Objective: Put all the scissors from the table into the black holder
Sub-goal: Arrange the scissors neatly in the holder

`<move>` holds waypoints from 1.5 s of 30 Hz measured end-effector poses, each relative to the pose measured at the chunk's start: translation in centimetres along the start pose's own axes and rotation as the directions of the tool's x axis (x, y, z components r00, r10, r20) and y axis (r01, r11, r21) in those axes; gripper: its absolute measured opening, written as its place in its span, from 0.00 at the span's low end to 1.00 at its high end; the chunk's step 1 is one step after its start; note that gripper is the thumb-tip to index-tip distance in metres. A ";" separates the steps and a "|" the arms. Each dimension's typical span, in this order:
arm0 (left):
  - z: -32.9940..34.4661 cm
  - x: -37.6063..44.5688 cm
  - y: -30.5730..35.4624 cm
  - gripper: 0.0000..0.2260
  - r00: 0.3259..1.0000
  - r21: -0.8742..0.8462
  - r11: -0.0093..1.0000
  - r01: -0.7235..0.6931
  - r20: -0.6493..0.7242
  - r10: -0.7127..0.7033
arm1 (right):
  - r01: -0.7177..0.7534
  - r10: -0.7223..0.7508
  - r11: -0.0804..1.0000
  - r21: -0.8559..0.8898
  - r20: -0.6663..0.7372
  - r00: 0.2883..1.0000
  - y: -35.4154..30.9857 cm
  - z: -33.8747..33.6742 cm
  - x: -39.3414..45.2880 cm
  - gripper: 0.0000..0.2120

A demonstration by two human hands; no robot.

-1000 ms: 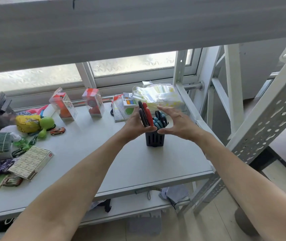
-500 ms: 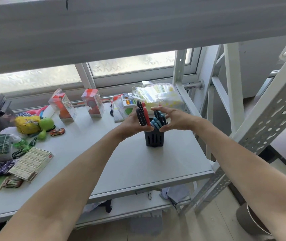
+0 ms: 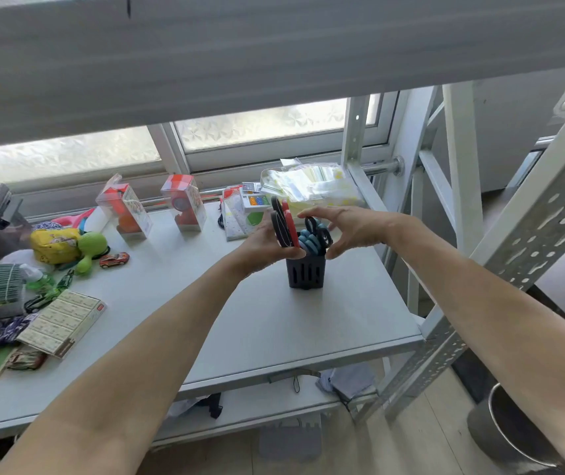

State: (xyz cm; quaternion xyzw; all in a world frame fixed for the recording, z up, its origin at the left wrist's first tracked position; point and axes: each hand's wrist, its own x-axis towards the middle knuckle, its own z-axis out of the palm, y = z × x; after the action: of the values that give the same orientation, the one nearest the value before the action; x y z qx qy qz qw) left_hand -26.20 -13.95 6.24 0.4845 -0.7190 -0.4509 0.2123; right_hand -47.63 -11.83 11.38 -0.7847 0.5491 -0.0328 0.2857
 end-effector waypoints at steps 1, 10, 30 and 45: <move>0.1 -0.1 0.1 0.41 1.000 0.003 1.000 -0.002 -0.001 0.002 | 0.001 -0.001 1.000 -0.012 -0.008 1.000 0.0 0.0 0.1 0.42; 0.4 -0.4 -0.2 0.40 1.000 0.006 1.000 0.005 -0.001 -0.005 | 0.080 -0.052 0.972 0.221 -0.128 0.990 0.2 -0.2 0.5 0.35; 0.8 -1.1 -0.3 0.35 0.999 -0.048 0.999 -0.020 -0.030 0.018 | 0.269 -0.162 0.855 0.443 -0.264 0.951 -3.1 -2.4 -1.8 0.34; 0.9 -1.2 -0.1 0.34 0.996 -0.076 0.994 -0.083 -0.028 0.081 | 0.300 -0.231 0.890 0.342 -0.228 0.946 -4.2 -2.8 -0.4 0.32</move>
State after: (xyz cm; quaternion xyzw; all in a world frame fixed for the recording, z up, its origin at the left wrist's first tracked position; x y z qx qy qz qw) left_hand -26.28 -12.51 5.91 0.4514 -0.7177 -0.4630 0.2583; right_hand -45.24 -11.65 15.89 -0.7777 0.4435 -0.2467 0.3710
